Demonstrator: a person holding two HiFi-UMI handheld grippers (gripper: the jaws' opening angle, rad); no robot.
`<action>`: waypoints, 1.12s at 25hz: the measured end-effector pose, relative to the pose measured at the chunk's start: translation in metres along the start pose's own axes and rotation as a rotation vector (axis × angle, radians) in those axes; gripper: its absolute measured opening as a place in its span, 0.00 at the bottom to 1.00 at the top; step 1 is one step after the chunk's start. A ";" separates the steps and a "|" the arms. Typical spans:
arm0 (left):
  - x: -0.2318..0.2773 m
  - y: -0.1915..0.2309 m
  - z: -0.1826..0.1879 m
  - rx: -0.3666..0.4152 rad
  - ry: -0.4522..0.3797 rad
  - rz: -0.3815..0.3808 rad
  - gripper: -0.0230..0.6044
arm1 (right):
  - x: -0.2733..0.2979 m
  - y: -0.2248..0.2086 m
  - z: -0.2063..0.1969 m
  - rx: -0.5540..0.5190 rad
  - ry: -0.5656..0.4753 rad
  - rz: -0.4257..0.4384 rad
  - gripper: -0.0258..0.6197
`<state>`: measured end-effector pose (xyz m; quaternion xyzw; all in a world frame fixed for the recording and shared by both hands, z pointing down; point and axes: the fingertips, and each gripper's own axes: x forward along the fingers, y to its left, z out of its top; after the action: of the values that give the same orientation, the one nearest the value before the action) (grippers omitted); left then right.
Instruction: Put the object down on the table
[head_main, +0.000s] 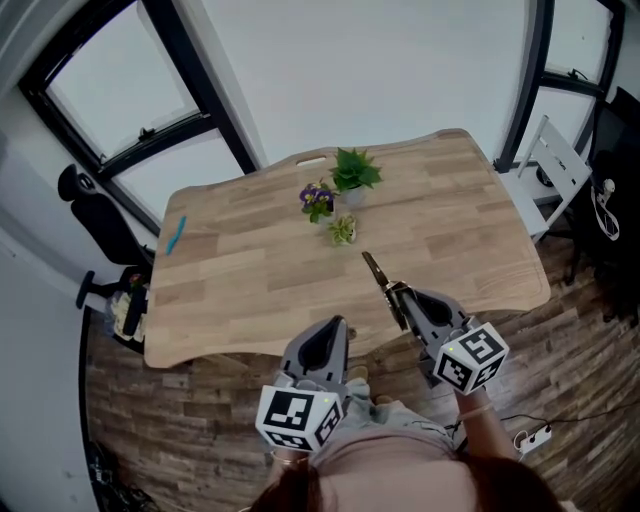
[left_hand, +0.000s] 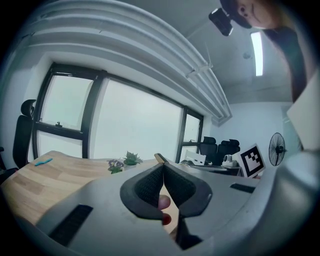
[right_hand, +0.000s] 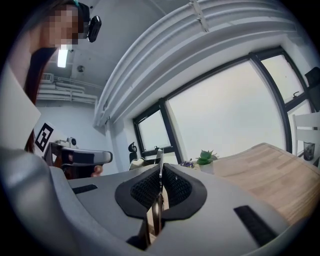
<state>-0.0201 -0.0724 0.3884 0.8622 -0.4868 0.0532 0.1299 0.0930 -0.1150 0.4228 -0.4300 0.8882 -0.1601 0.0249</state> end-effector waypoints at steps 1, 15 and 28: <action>0.003 0.003 0.000 -0.001 -0.002 -0.006 0.04 | 0.004 -0.001 -0.002 -0.004 0.007 -0.005 0.04; 0.036 0.050 0.008 -0.015 -0.008 -0.048 0.04 | 0.057 -0.018 -0.029 -0.153 0.122 -0.066 0.04; 0.051 0.074 0.012 -0.020 -0.013 -0.079 0.04 | 0.092 -0.037 -0.074 -0.257 0.249 -0.083 0.04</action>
<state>-0.0575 -0.1543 0.4012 0.8798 -0.4535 0.0374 0.1376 0.0499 -0.1881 0.5129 -0.4428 0.8790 -0.0980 -0.1471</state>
